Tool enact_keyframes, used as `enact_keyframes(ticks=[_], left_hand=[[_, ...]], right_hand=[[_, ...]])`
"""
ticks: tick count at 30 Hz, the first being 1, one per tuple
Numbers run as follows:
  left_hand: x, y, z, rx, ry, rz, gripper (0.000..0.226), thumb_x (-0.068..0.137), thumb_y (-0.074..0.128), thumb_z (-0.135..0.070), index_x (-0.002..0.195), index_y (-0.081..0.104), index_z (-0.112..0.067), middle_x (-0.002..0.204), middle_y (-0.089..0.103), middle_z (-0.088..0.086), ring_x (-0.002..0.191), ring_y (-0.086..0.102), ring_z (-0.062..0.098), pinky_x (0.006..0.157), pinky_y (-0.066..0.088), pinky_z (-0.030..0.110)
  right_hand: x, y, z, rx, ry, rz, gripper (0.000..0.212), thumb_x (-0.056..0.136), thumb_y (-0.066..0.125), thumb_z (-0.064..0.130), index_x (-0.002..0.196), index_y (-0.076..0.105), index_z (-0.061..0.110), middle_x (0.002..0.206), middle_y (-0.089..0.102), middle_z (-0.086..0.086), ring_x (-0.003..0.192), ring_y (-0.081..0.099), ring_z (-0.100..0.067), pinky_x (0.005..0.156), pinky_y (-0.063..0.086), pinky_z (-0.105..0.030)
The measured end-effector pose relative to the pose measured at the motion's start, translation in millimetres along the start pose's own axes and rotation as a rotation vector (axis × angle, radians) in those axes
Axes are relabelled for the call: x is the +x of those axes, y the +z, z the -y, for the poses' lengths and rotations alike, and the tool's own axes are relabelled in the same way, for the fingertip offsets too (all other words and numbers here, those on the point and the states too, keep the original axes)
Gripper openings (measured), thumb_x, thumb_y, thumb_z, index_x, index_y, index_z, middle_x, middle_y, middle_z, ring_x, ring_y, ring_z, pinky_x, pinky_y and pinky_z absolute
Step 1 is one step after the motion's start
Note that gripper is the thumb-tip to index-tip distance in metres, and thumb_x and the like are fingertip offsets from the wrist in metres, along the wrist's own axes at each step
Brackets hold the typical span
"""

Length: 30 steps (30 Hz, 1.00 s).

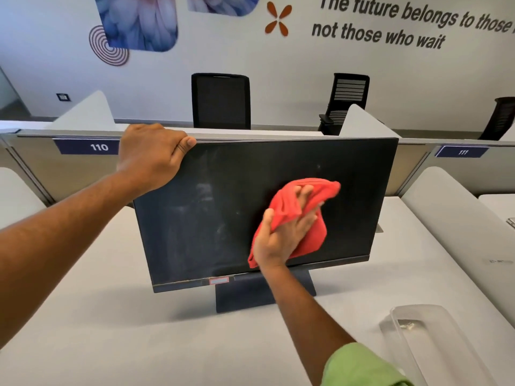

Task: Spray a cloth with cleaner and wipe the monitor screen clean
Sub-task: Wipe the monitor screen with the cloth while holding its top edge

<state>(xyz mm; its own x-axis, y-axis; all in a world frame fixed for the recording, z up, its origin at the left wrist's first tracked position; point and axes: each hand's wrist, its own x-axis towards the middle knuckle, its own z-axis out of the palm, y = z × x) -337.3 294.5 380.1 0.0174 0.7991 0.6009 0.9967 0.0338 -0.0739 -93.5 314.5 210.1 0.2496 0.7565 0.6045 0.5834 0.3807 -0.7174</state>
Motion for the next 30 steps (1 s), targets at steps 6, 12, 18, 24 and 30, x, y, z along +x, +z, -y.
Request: enact_keyframes(ticks=[6, 12, 18, 24, 30], left_hand=[[-4.6, 9.3, 13.9, -0.001, 0.013, 0.014, 0.061, 0.105, 0.019, -0.056, 0.086, 0.065, -0.021, 0.083, 0.069, 0.011, 0.09, 0.062, 0.036, 0.088, 0.038, 0.046], [-1.9, 13.2, 22.5, -0.018, 0.031, 0.028, 0.063, 0.103, 0.018, -0.057, 0.091, 0.068, -0.019, 0.083, 0.069, 0.014, 0.089, 0.062, 0.04, 0.084, 0.04, 0.047], [4.1, 5.5, 10.2, -0.032, 0.022, 0.045, 0.049, 0.103, 0.022, -0.055, 0.076, 0.052, -0.026, 0.066, 0.042, -0.002, 0.067, 0.039, 0.023, 0.071, 0.03, 0.038], [5.5, 4.2, 7.0, 0.012, 0.031, 0.032, 0.043, 0.102, 0.021, -0.057, 0.075, 0.04, -0.031, 0.062, 0.036, -0.004, 0.064, 0.04, 0.023, 0.067, 0.029, 0.039], [5.0, 9.0, 7.6, 0.008, 0.01, 0.041, 0.057, 0.103, 0.022, -0.057, 0.078, 0.06, -0.024, 0.066, 0.041, -0.003, 0.069, 0.04, 0.021, 0.074, 0.031, 0.039]], right_hand=[[-41.5, 15.7, -0.7, -0.222, -0.598, 0.322, 0.063, 0.107, 0.045, 0.048, 0.164, 0.031, 0.026, 0.174, 0.021, 0.004, 0.163, 0.004, -0.038, 0.132, 0.009, -0.056], [-37.6, -14.0, -44.0, -0.396, -1.115, 0.627, 0.059, 0.111, 0.041, 0.042, 0.167, 0.024, 0.033, 0.175, 0.017, 0.01, 0.164, 0.007, -0.03, 0.133, 0.01, -0.05], [-48.8, -47.4, -104.3, -0.439, -0.979, 0.577, 0.066, 0.105, 0.052, 0.042, 0.166, 0.027, 0.035, 0.174, 0.021, 0.011, 0.164, 0.01, -0.029, 0.131, 0.017, -0.052], [-8.4, -51.2, -99.9, -0.304, -0.521, 0.257, 0.063, 0.101, 0.058, 0.039, 0.16, 0.043, 0.023, 0.173, 0.024, 0.008, 0.163, 0.009, -0.039, 0.127, 0.018, -0.065], [80.6, -27.4, -5.2, -0.172, -0.229, -0.029, 0.074, 0.11, 0.039, 0.049, 0.169, 0.006, 0.018, 0.177, 0.0, -0.005, 0.163, 0.005, -0.038, 0.131, 0.008, -0.058]])
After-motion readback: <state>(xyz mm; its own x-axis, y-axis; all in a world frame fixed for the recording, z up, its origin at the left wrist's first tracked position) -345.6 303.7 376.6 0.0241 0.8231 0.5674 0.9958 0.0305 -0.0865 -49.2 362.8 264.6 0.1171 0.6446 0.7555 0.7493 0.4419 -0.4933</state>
